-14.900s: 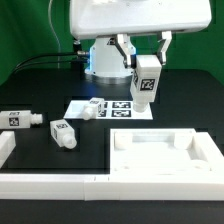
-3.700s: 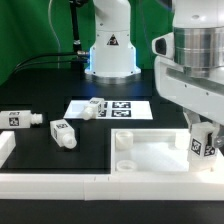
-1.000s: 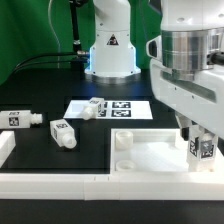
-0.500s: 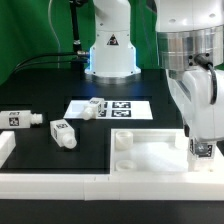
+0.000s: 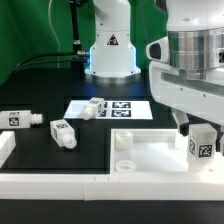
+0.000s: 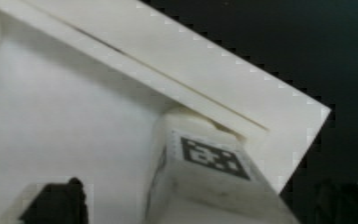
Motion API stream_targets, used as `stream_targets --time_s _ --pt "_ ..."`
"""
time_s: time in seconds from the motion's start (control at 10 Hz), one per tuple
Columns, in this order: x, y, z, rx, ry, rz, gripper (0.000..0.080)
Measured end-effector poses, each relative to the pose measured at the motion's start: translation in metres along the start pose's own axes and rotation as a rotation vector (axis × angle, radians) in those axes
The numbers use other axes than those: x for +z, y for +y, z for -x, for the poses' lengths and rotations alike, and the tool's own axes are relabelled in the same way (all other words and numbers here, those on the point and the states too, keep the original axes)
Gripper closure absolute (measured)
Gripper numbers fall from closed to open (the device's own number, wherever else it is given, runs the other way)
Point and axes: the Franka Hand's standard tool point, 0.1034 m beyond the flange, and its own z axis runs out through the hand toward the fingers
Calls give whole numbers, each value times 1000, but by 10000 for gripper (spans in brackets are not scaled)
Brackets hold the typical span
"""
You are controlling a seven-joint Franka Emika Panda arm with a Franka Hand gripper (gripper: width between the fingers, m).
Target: Assemble one leg
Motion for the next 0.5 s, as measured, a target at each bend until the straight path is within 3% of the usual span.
stream_targets --time_s 0.2,0.4,0.5 --pt "0 -2 3 -345 24 23 151" --pt "-1 -3 -1 -721 35 20 151" --pt "1 -1 -2 -745 47 15 151"
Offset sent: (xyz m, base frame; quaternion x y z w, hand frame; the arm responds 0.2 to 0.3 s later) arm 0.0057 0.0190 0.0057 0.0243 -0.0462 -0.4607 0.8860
